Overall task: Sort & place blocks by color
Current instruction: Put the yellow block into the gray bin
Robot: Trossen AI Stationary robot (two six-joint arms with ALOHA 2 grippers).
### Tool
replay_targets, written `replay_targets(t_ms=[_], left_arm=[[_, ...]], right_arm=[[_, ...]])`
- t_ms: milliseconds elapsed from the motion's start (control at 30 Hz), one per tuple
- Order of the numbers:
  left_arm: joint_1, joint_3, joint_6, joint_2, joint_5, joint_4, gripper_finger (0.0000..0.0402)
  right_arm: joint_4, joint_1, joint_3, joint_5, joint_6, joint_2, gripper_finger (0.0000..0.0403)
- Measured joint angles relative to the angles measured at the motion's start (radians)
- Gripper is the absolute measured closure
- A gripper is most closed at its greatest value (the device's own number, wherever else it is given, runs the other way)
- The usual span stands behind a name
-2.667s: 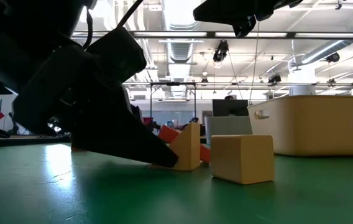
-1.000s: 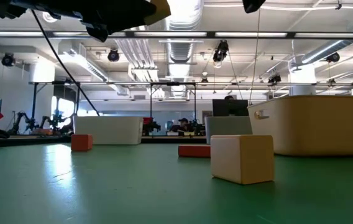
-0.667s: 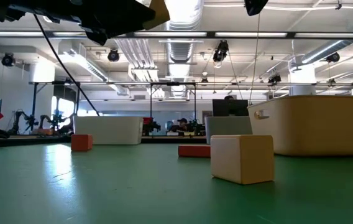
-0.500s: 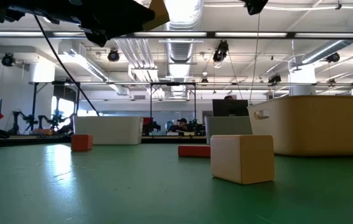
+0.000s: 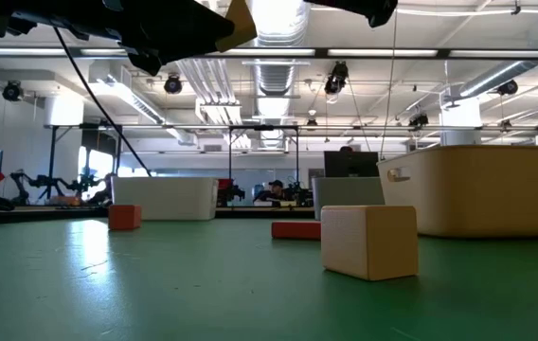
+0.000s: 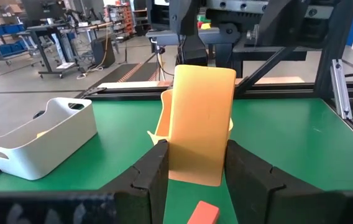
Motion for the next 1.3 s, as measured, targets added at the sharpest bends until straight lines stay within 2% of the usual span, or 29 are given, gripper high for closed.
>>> replay_targets(t_ms=[367,667,833,1167,1300], left_arm=[[0.0,0.0,0.0,0.0,0.0,0.0,0.0285],[0.004,0.007,0.003,0.0,-0.001,0.014,0.0285],[0.005,0.006,0.003,0.0,-0.002,0.03,0.0285],[0.007,0.006,0.015,0.0,-0.003,0.079,0.0285],[0.007,0.003,0.014,0.0,-0.003,0.079,0.0285]], right_arm=[[0.055,-0.04,0.0,-0.024,-0.04,0.0,0.0138],[0.141,-0.102,0.001,-0.176,-0.002,0.044,0.0131],[0.191,-0.123,0.025,-0.195,-0.014,0.106,0.0132],[0.162,-0.137,0.141,-0.195,-0.024,0.22,0.0148],[0.15,-0.137,0.167,-0.195,-0.04,0.233,0.0181]])
